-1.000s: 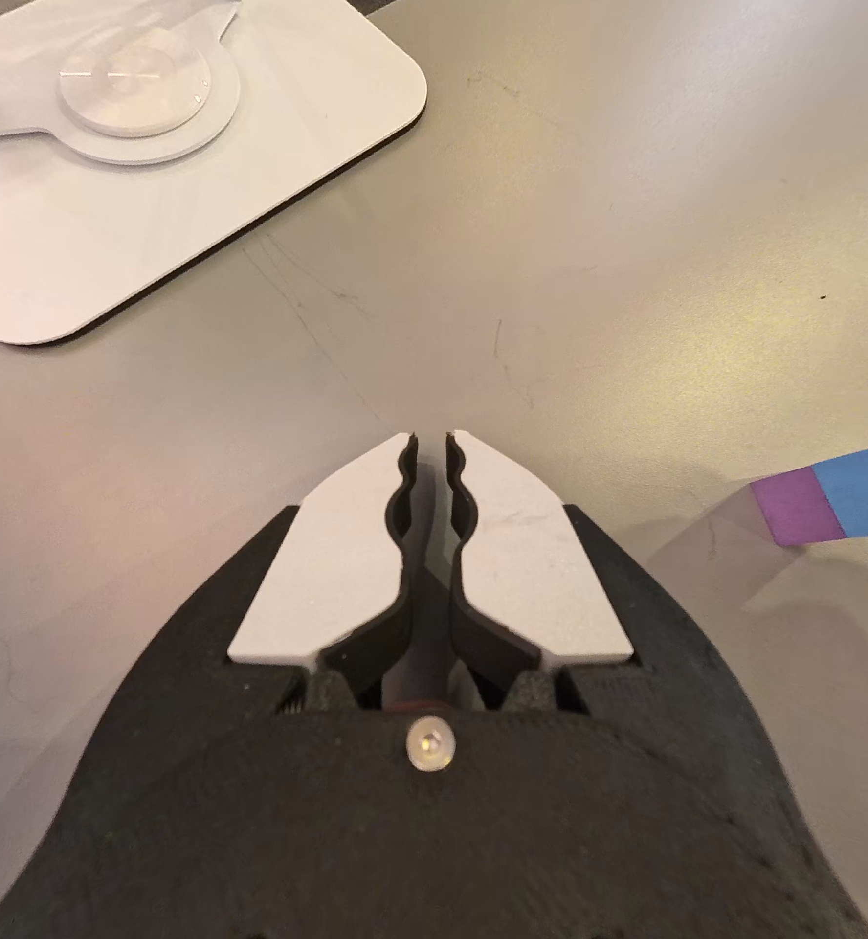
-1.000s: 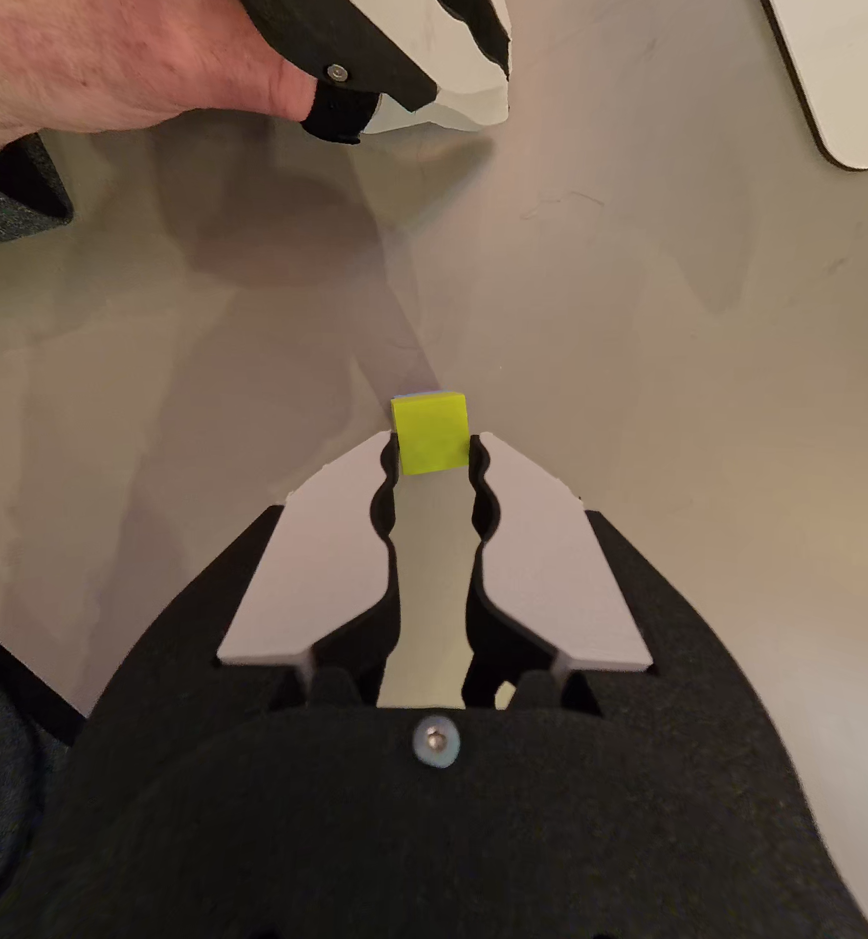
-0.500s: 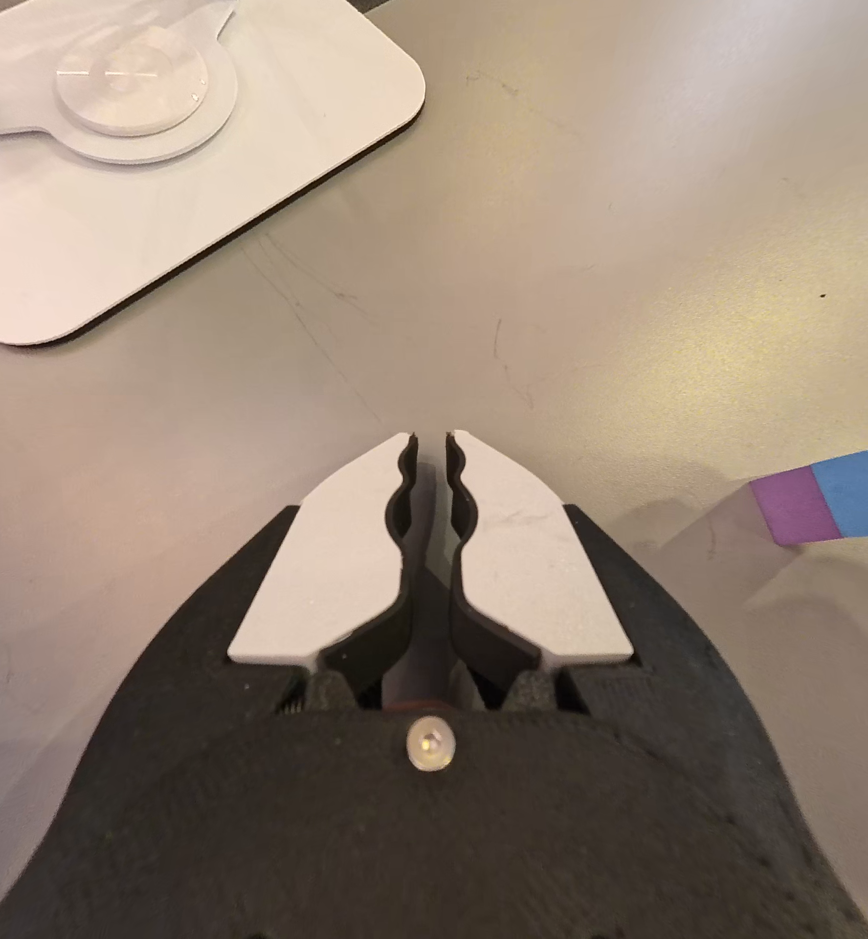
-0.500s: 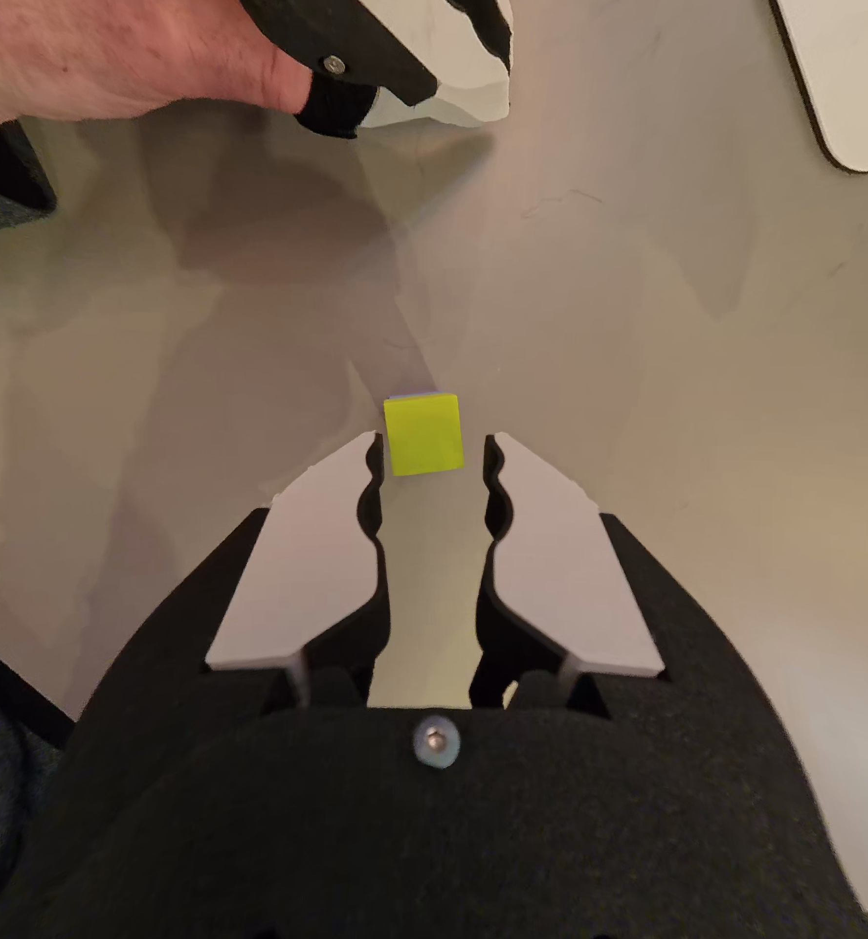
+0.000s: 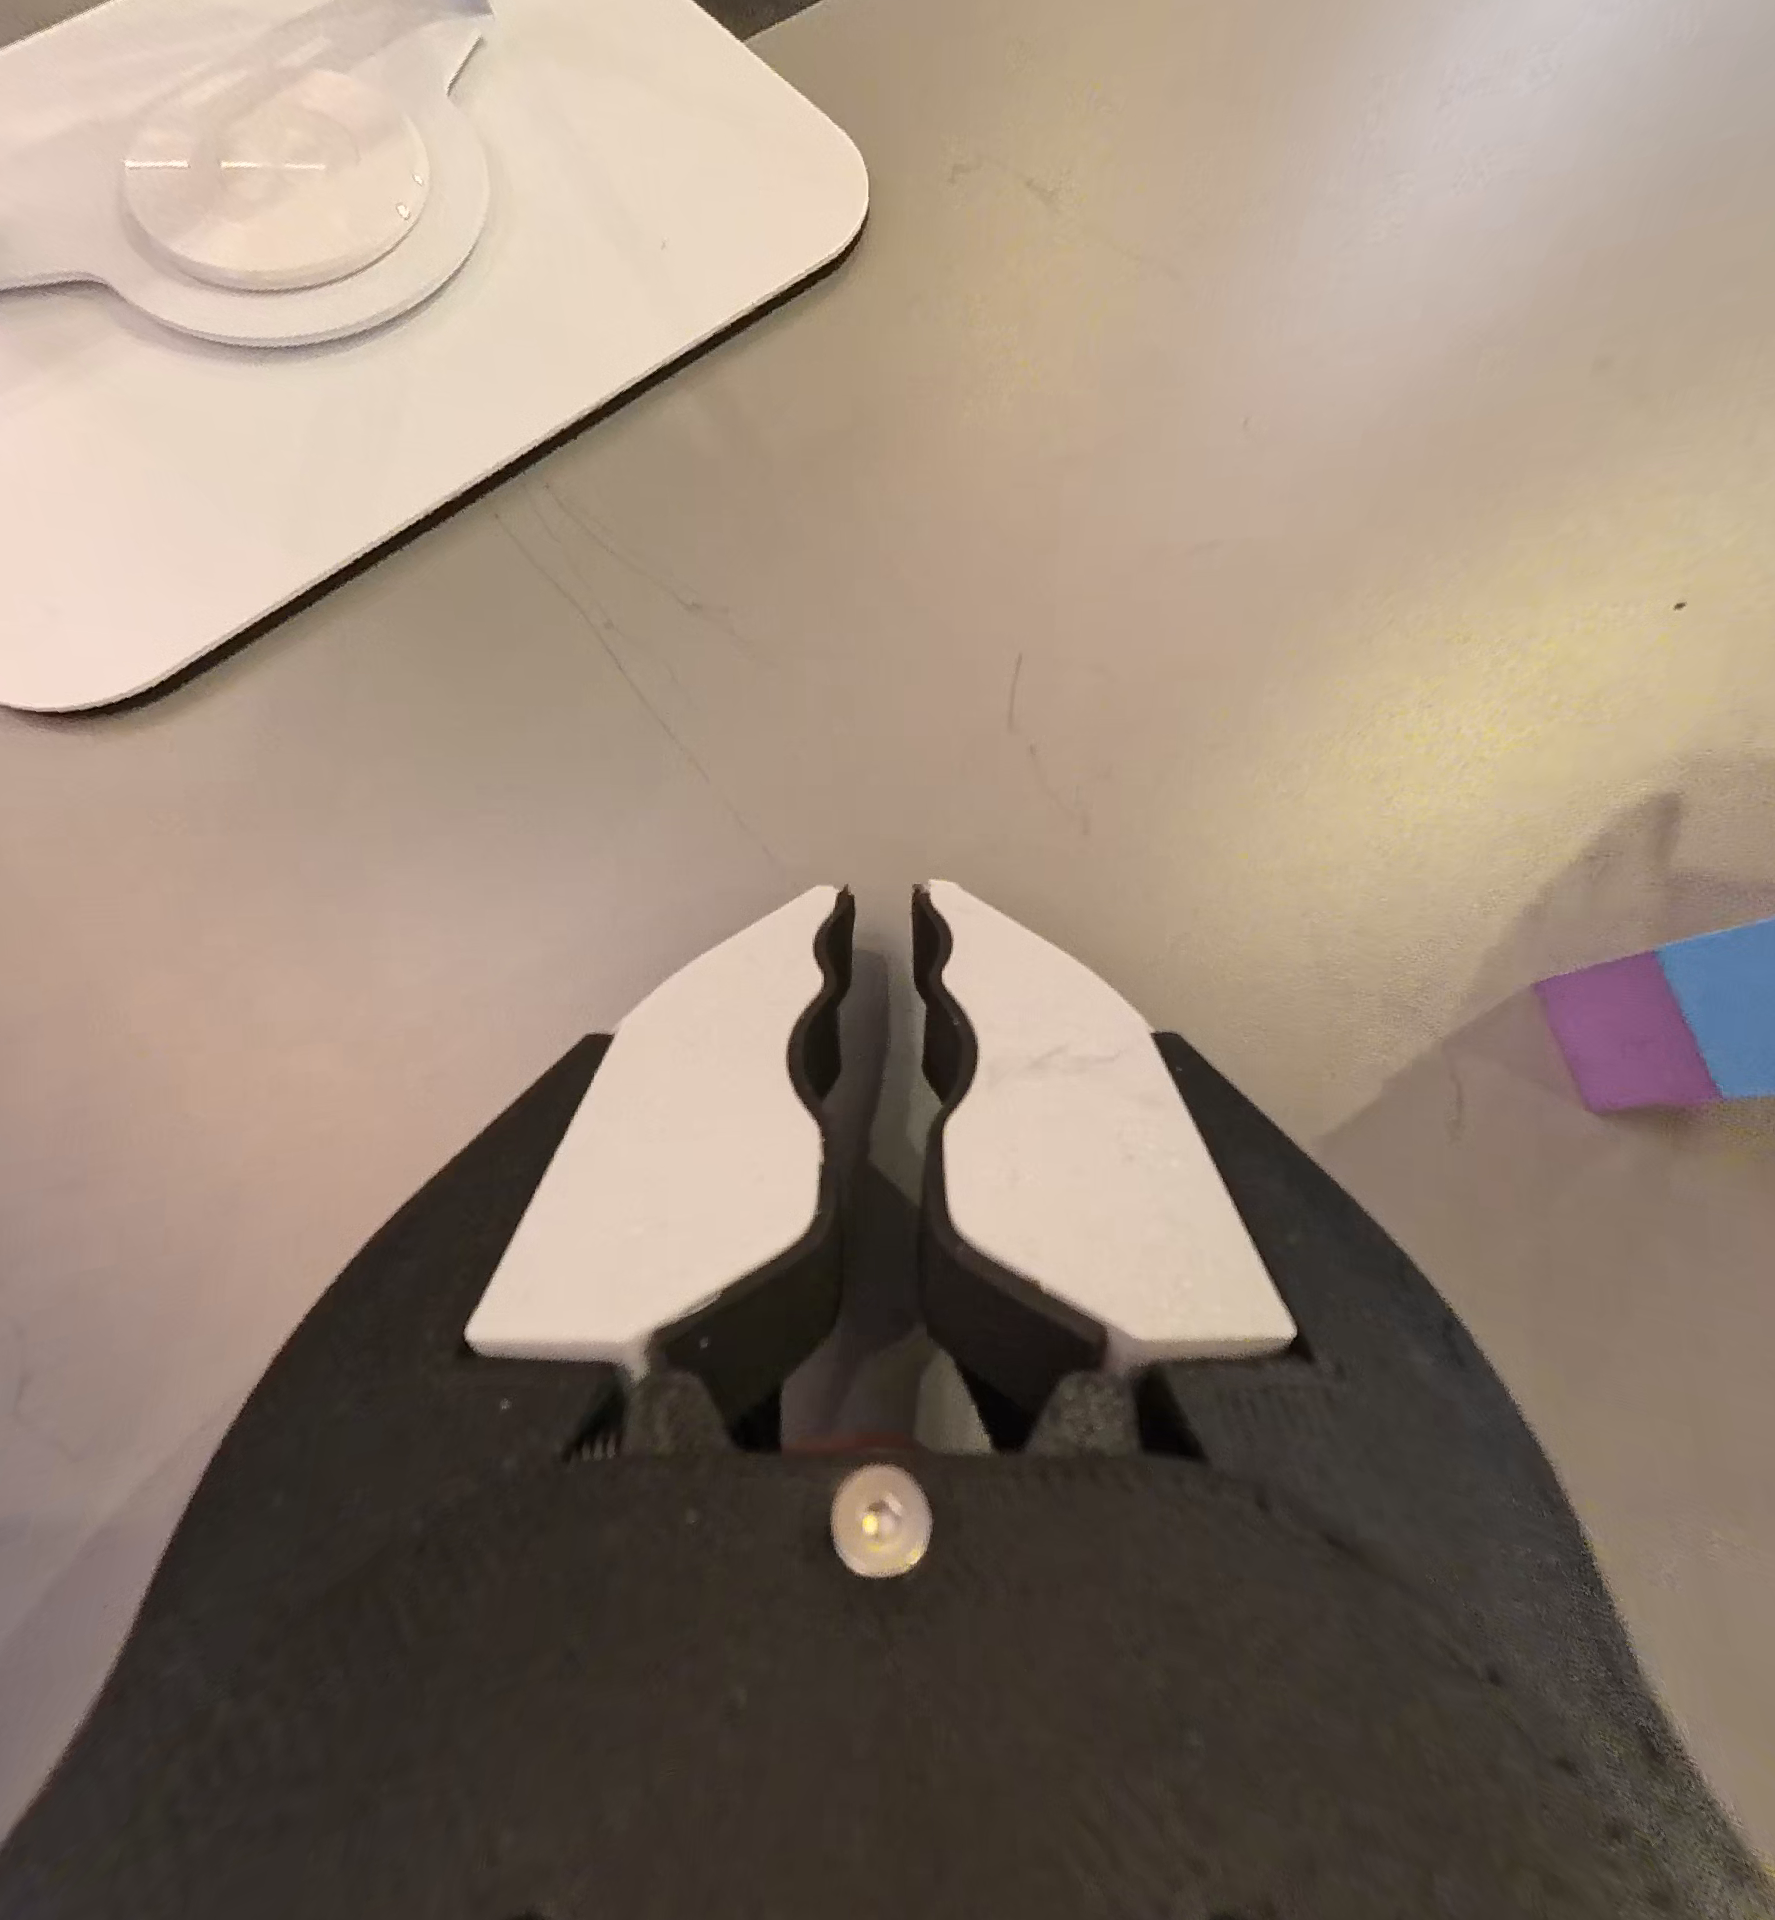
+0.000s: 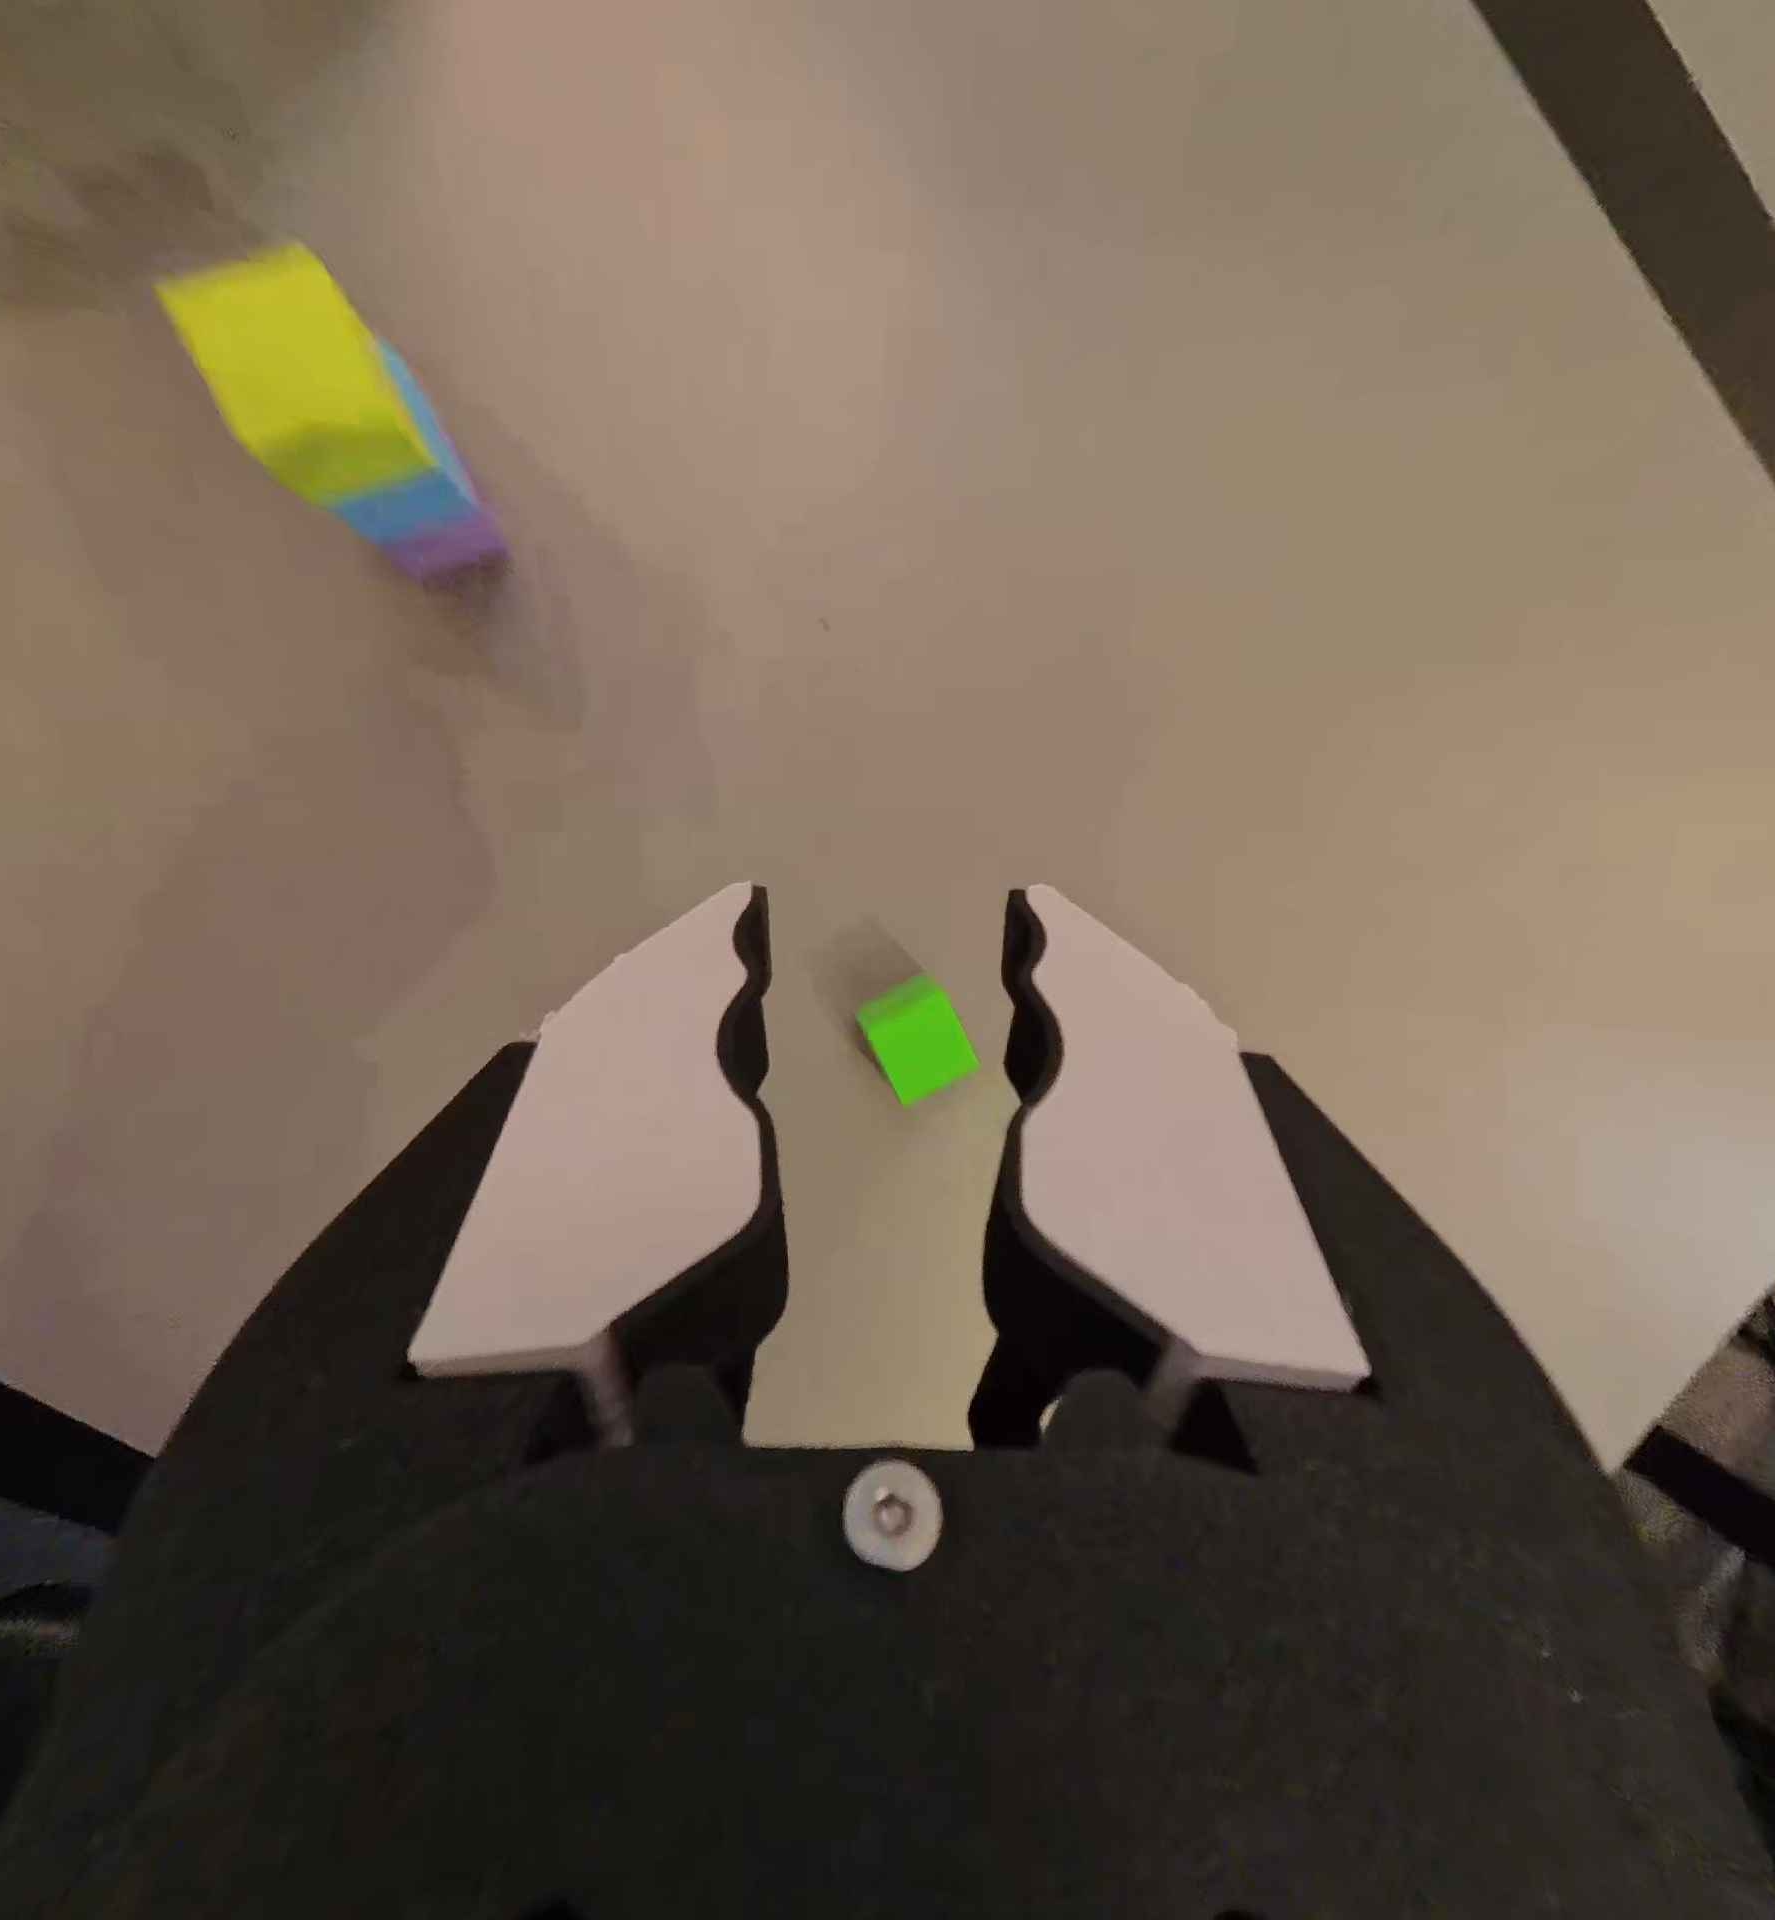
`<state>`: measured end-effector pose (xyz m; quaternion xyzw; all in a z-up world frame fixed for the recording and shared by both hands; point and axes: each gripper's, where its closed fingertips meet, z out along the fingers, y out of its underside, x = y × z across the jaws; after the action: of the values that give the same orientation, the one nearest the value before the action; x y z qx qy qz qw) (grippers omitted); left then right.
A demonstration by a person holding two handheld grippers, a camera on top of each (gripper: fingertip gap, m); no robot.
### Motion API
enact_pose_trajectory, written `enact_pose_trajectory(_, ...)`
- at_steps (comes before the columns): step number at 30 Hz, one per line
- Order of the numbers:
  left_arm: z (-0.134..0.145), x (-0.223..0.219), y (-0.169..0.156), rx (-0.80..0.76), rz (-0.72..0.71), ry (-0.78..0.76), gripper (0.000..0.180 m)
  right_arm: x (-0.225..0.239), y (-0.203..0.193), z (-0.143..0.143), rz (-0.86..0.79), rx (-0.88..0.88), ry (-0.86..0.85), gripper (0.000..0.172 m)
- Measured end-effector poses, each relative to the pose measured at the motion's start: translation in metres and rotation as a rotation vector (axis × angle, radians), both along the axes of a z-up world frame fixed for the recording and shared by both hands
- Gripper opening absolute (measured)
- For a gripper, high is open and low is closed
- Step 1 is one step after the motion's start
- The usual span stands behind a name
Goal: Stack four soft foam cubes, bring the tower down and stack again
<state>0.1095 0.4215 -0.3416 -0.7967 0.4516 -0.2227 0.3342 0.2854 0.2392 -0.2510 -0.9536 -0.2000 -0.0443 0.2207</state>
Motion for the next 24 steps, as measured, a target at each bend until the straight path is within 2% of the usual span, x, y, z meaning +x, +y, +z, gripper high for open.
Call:
enact_pose_trajectory(4, 0.002, 0.000, 0.000, 0.005, 0.000, -0.011, 0.011, 0.033, -0.024, -0.021, 0.027, -0.038, -0.072, 0.043)
enact_pose_trajectory(11, 0.002, 0.000, -0.001, 0.008, -0.004, -0.015, 0.011, 0.034, -0.037, -0.058, 0.274, -0.086, -0.065, 0.045)
enact_pose_trajectory(16, 0.002, 0.000, -0.001, 0.006, -0.007, -0.010, 0.011, 0.041, -0.040, -0.077, 0.324, -0.154, -0.070, 0.043)
enact_pose_trajectory(21, 0.001, 0.001, -0.001, 0.004, -0.011, -0.004, 0.011, 0.043, -0.038, -0.089, 0.329, -0.191, -0.061, 0.028)
enact_pose_trajectory(24, 0.001, 0.001, -0.002, 0.004, -0.013, -0.002, 0.011, 0.044, -0.036, -0.088, 0.290, -0.195, -0.040, 0.027)
